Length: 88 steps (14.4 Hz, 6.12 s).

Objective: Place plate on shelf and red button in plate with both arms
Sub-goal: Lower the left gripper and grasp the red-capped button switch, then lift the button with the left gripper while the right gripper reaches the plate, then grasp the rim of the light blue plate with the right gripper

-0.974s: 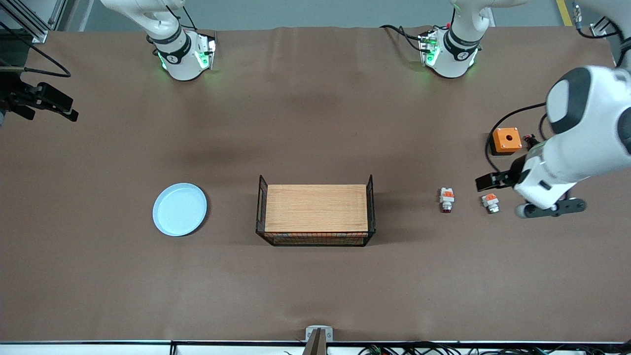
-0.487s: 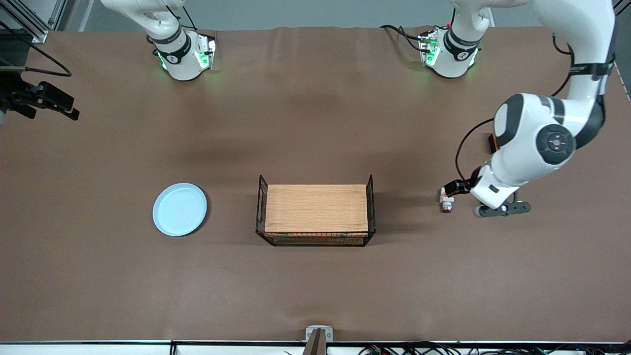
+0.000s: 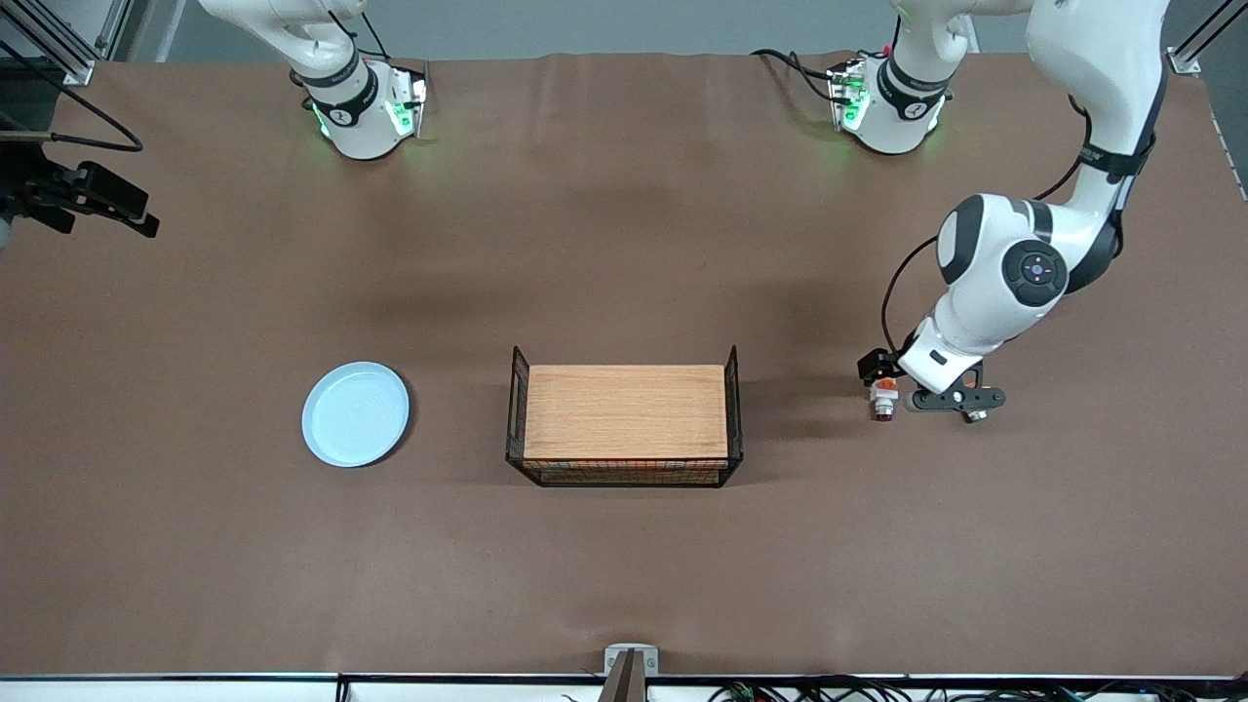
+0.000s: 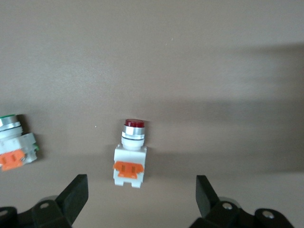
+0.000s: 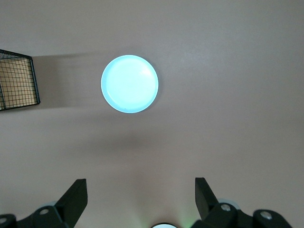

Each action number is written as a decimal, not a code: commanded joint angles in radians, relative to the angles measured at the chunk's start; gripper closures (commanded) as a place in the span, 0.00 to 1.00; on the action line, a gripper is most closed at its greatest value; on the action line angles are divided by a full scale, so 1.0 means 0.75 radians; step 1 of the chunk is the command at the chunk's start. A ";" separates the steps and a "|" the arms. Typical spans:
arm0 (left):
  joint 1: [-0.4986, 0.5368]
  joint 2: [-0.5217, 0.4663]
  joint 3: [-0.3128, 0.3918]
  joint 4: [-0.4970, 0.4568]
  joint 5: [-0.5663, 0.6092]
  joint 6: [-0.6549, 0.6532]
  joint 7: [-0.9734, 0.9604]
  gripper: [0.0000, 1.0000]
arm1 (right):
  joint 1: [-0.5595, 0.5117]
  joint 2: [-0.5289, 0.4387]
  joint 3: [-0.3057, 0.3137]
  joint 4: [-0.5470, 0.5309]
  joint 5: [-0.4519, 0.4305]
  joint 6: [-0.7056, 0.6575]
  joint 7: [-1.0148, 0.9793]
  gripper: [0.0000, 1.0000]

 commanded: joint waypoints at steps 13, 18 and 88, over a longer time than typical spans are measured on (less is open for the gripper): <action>0.032 0.262 0.002 0.054 0.079 0.213 0.008 0.29 | 0.023 -0.032 -0.011 -0.033 0.021 0.021 -0.014 0.00; 0.030 0.260 0.002 0.050 0.079 0.211 0.014 0.38 | 0.021 -0.030 -0.011 -0.027 0.019 0.017 -0.014 0.00; 0.052 0.054 -0.004 0.876 -0.085 -0.687 -0.825 0.71 | -0.057 0.723 -0.012 -0.506 0.068 1.194 0.113 1.00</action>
